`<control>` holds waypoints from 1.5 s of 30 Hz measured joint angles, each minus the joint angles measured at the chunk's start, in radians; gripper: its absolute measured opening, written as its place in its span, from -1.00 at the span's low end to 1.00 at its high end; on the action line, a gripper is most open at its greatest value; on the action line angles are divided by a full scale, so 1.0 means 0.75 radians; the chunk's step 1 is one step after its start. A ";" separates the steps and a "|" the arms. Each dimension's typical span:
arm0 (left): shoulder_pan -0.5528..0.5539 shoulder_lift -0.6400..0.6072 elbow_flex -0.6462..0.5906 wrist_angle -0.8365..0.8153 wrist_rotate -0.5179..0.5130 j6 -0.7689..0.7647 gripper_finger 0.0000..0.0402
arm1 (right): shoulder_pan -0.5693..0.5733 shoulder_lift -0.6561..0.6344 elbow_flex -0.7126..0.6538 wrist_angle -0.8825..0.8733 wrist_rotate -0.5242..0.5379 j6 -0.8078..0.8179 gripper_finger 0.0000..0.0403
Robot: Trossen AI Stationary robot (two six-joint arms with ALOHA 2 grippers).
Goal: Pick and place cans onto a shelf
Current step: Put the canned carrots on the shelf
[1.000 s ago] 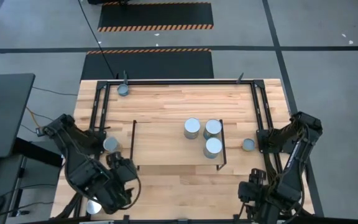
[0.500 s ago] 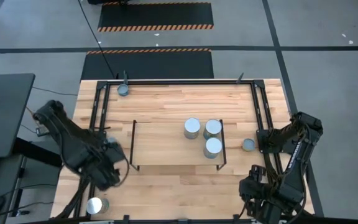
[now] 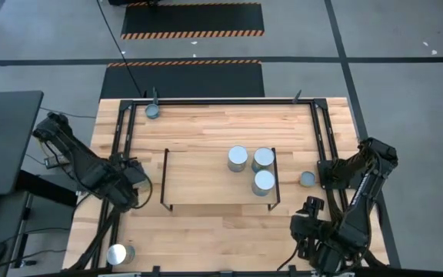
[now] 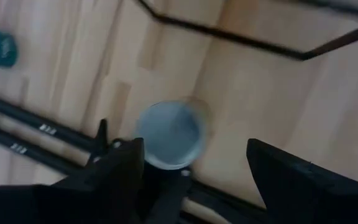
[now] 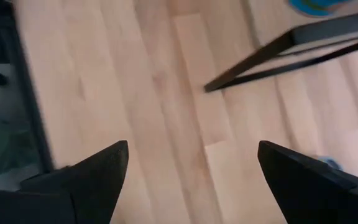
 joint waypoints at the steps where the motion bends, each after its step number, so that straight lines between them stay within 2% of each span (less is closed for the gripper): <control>1: 0.023 0.000 -0.020 -0.001 0.013 0.001 0.44 | -0.008 0.000 0.000 -0.008 0.000 -0.001 0.82; 8: 0.255 -0.046 -0.047 0.000 0.188 0.053 0.52 | -0.059 0.000 0.000 -0.063 0.000 -0.007 0.82; 15: 0.507 -0.093 -0.046 -0.001 0.203 0.228 0.57 | -0.067 0.000 0.000 -0.062 0.003 -0.021 0.82; 21: 0.669 -0.084 -0.047 -0.003 0.269 0.280 0.57 | -0.053 0.000 0.000 -0.046 0.020 -0.022 0.82; 27: 0.608 -0.066 -0.047 0.130 0.217 0.398 0.57 | -0.030 0.000 0.000 -0.030 0.044 -0.021 0.82; 32: 0.499 -0.067 -0.052 0.065 0.215 0.439 0.57 | -0.016 0.000 0.000 -0.017 0.044 0.016 0.82; 38: 0.366 -0.152 -0.245 0.151 0.224 0.367 0.57 | 0.004 0.000 0.000 -0.006 0.085 0.045 0.82; 45: 0.357 -0.272 -0.420 0.208 0.240 0.381 0.57 | -0.013 0.000 0.000 -0.001 0.091 0.050 0.82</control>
